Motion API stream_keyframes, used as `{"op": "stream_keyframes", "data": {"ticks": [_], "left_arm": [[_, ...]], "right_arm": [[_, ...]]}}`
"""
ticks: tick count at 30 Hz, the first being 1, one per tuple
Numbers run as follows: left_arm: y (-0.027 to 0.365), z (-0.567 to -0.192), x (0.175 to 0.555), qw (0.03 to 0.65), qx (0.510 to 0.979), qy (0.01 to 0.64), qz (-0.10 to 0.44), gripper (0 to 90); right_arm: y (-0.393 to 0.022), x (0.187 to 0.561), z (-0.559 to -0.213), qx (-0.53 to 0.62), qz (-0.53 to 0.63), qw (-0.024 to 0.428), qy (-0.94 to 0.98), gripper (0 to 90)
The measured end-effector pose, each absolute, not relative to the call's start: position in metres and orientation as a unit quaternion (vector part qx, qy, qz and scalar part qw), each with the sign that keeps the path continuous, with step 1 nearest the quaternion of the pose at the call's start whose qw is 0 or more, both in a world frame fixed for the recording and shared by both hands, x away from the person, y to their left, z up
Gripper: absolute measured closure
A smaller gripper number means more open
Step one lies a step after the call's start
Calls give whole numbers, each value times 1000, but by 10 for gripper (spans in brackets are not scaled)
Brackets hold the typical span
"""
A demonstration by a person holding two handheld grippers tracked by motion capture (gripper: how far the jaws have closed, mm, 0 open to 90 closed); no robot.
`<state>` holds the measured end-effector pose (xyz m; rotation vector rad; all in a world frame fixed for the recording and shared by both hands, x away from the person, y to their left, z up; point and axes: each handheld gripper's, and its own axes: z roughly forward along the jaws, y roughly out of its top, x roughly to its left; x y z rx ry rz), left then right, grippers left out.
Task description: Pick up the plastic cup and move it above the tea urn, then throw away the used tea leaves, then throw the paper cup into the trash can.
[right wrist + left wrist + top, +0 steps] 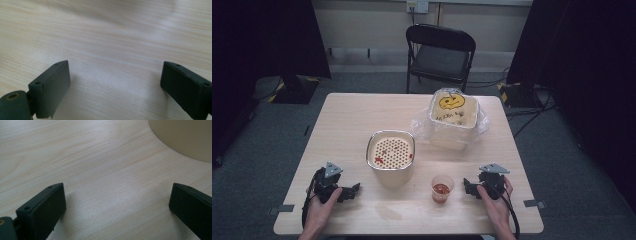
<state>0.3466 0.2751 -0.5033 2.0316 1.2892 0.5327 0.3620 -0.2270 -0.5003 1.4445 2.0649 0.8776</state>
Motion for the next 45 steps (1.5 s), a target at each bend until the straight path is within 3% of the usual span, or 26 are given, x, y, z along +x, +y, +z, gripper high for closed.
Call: {"op": "stream_keyframes", "data": {"ticks": [5, 12, 24, 38, 45], "left_arm": [[275, -503, 347, 333, 777, 494, 204, 4], [275, -503, 347, 332, 777, 494, 204, 4], [275, -503, 347, 333, 777, 494, 204, 3], [275, -503, 347, 332, 778, 494, 204, 3], [275, -503, 347, 333, 777, 494, 204, 3]], "right_arm": [[-228, 358, -498, 520, 324, 228, 757, 165], [-226, 345, -490, 499, 346, 196, 770, 196], [-204, 314, -476, 436, 371, 166, 803, 192], [-174, 305, -475, 364, 394, 117, 836, 196], [-160, 311, -472, 355, 428, 129, 821, 208]]}}
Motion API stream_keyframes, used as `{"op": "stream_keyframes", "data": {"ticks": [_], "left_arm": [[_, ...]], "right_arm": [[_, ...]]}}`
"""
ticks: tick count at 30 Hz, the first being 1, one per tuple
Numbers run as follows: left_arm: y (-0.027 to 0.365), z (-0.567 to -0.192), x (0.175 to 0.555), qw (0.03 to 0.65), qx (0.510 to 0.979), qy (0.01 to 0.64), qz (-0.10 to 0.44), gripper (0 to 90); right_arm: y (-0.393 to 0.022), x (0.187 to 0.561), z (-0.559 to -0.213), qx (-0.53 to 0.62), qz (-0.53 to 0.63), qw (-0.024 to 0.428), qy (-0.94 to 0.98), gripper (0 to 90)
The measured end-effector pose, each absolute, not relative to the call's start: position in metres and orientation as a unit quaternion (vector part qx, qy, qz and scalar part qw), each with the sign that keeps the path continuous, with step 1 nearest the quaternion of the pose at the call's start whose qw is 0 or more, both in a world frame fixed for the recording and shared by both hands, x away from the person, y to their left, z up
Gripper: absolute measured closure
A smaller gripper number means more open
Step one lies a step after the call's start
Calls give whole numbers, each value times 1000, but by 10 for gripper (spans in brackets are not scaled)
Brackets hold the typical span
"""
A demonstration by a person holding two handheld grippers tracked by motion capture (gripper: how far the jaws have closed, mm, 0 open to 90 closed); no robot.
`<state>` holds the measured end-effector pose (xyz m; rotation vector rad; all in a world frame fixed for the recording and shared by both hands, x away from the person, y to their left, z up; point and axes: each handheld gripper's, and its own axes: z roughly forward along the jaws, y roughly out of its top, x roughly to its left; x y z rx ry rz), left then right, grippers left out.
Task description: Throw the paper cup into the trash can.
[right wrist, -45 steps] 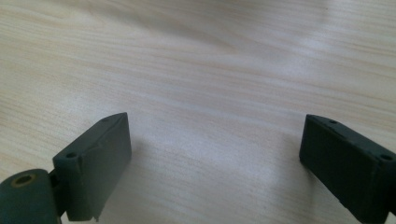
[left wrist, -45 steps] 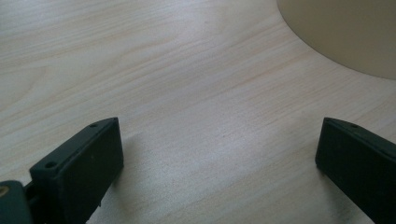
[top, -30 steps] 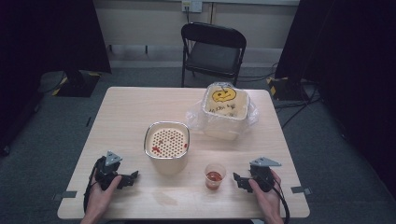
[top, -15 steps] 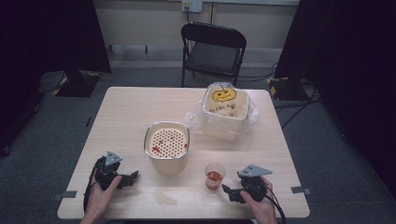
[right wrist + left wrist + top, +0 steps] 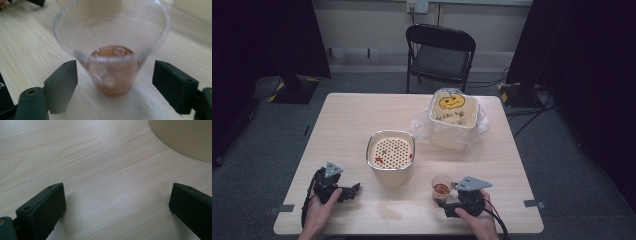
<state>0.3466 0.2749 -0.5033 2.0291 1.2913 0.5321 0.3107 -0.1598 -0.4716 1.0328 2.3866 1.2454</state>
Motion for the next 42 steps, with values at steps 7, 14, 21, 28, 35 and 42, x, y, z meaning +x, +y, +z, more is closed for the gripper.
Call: {"op": "stream_keyframes", "data": {"ticks": [7, 14, 21, 28, 35, 42], "left_arm": [[275, -503, 347, 333, 777, 494, 204, 3], [275, -503, 347, 333, 777, 494, 204, 4], [275, -503, 347, 332, 777, 494, 204, 3], [275, -503, 347, 333, 777, 494, 204, 3], [275, -503, 347, 332, 777, 494, 204, 3], [275, -503, 347, 332, 777, 494, 204, 3]], "right_arm": [[-151, 320, -476, 358, 445, 121, 812, 259], [-146, 323, -484, 348, 446, 120, 816, 314], [-146, 324, -484, 348, 448, 122, 814, 375], [-145, 331, -477, 353, 443, 127, 814, 397], [-145, 339, -468, 358, 442, 143, 810, 397], [-147, 347, -457, 367, 452, 151, 799, 401]]}}
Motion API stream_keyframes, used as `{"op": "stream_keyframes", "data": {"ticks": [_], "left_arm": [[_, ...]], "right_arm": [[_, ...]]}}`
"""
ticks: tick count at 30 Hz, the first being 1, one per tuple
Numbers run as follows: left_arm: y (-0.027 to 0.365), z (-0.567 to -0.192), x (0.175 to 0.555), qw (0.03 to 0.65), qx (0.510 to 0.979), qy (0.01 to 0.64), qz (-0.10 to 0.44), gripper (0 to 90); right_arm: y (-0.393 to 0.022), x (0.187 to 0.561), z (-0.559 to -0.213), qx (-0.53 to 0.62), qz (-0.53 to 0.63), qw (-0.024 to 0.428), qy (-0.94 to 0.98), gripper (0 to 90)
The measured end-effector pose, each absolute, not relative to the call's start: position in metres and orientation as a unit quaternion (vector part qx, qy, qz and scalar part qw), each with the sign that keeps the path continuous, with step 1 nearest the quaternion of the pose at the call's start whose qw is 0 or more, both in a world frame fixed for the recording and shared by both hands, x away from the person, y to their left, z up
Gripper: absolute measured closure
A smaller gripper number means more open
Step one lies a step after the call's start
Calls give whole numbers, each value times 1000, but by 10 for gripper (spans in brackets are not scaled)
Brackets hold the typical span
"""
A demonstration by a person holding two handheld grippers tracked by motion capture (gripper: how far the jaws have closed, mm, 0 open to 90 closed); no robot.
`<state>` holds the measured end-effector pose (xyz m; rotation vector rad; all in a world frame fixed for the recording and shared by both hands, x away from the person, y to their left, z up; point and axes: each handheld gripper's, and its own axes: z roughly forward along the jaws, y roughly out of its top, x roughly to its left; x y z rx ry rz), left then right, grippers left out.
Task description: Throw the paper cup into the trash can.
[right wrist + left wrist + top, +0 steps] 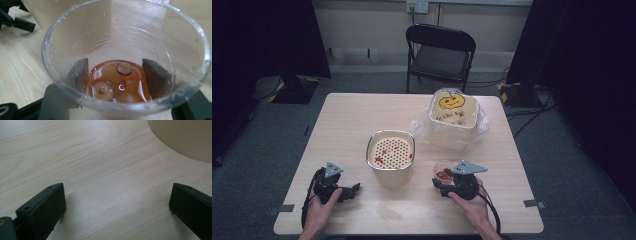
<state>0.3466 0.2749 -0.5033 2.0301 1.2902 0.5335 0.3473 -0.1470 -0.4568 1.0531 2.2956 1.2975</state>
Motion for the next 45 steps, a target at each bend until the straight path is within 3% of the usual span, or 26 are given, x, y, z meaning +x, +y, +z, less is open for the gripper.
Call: {"op": "stream_keyframes", "data": {"ticks": [22, 45], "left_arm": [[275, -503, 347, 333, 777, 494, 204, 3], [275, -503, 347, 333, 777, 494, 204, 0]], "right_arm": [[-121, 373, -399, 345, 448, 205, 799, 400], [-78, 397, -351, 280, 355, 310, 836, 414]]}}
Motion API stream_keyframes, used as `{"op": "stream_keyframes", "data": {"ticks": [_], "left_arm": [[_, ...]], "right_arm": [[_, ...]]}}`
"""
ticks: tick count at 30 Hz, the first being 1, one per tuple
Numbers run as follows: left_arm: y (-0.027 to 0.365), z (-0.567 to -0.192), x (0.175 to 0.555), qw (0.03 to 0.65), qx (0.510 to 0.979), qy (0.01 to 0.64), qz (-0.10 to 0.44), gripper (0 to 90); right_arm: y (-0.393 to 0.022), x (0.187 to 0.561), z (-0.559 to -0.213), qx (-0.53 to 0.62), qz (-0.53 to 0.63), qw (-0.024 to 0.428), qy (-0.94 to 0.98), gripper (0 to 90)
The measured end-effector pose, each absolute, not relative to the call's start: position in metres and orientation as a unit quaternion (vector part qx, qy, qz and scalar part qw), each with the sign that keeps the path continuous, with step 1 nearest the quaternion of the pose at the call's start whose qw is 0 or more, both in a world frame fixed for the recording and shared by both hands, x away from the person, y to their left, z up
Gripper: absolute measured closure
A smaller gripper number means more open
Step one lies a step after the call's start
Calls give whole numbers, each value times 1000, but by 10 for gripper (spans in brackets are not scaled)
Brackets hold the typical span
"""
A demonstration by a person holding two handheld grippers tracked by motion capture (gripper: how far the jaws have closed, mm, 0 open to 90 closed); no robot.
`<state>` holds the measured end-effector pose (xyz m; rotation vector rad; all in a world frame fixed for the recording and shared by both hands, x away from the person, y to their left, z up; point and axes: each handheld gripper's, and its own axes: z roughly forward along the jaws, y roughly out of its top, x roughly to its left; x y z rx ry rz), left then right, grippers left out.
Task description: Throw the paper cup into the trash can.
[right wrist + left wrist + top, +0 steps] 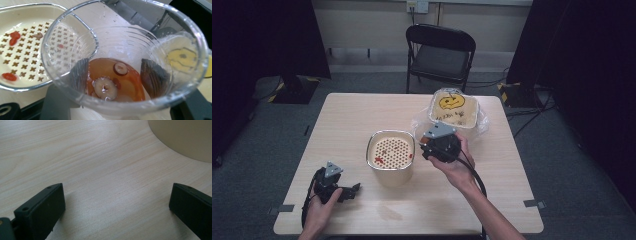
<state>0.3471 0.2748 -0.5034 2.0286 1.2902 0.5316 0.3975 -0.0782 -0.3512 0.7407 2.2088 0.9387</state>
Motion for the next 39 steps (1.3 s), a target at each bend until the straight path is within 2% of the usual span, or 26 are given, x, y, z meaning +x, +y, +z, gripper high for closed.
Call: {"op": "stream_keyframes", "data": {"ticks": [31, 39], "left_arm": [[275, -503, 347, 333, 777, 494, 204, 0], [275, -503, 347, 333, 777, 494, 203, 0]], "right_arm": [[-10, 418, -335, 157, 226, 407, 871, 437], [1, 416, -343, 112, 168, 453, 868, 448]]}}
